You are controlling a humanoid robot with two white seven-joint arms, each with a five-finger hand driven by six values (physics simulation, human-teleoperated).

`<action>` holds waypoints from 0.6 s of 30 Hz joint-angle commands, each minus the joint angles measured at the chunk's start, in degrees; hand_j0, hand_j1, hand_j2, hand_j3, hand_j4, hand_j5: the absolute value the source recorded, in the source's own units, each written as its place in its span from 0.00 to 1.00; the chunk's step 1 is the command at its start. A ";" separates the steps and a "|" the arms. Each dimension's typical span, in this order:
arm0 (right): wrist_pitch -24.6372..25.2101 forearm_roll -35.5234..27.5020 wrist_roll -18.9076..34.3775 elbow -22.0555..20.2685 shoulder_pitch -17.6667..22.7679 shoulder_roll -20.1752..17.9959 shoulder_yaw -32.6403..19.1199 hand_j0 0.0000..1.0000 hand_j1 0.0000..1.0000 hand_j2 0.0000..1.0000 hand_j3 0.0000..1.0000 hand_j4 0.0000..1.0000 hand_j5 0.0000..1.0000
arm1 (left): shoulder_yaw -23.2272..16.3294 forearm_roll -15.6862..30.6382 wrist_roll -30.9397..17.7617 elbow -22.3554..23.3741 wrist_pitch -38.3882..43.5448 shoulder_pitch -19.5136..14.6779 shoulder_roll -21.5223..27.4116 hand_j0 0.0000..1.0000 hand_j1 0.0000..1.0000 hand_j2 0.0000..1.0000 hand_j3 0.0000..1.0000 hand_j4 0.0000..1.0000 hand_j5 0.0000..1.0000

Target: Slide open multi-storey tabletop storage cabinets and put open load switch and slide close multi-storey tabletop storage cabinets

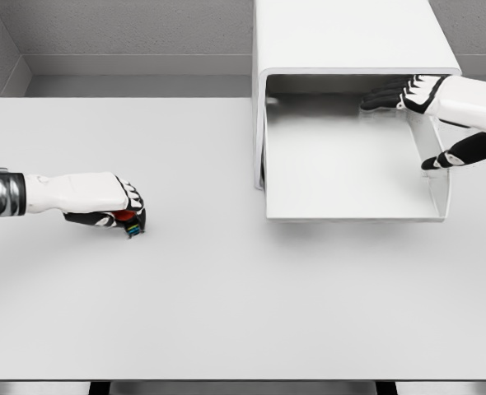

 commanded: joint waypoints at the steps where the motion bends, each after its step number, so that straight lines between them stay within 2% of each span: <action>1: 0.09 -0.14 0.35 0.27 0.00 0.42 1.22 1.00 1.00 1.00 1.00 1.00 1.00 | 0.13 -0.04 -0.07 0.15 0.04 0.00 -0.29 0.42 0.42 0.42 0.42 0.42 0.42; 3: 0.09 0.92 0.53 0.27 0.00 0.77 1.57 1.00 1.00 1.00 1.00 1.00 1.00 | 0.31 -0.04 -0.07 0.24 0.04 -0.09 -0.37 0.42 0.42 0.42 0.42 0.42 0.42; 5: 0.09 0.83 0.18 0.18 -0.09 0.51 4.91 1.00 1.00 1.00 1.00 1.00 1.00 | 0.57 0.05 -0.07 0.15 0.04 -0.44 -0.46 0.42 0.42 0.42 0.42 0.42 0.42; 9: 0.09 0.83 -2.37 0.09 -0.53 -0.28 4.38 1.00 1.00 1.00 1.00 1.00 1.00 | 3.29 0.14 -0.07 -0.38 0.04 -0.53 -0.64 0.42 0.42 0.42 0.42 0.42 0.42; 15: 0.09 0.57 -3.07 -0.17 -1.93 -0.28 4.30 1.00 1.00 1.00 1.00 1.00 1.00 | 5.84 0.05 -0.07 -1.78 0.04 -1.93 -0.73 0.42 0.42 0.42 0.42 0.42 0.42; 16: 0.09 0.65 -5.01 -0.17 -1.93 -0.72 4.30 1.00 1.00 1.00 1.00 1.00 1.00 | 5.93 0.05 -0.07 -2.49 0.04 -2.64 -0.73 0.42 0.42 0.42 0.42 0.42 0.42; 18: 0.09 0.57 -5.18 -0.17 -1.93 -0.64 4.12 1.00 1.00 1.00 1.00 1.00 1.00 | 6.11 0.05 -0.07 -3.37 0.04 -3.78 -0.81 0.42 0.42 0.42 0.42 0.42 0.42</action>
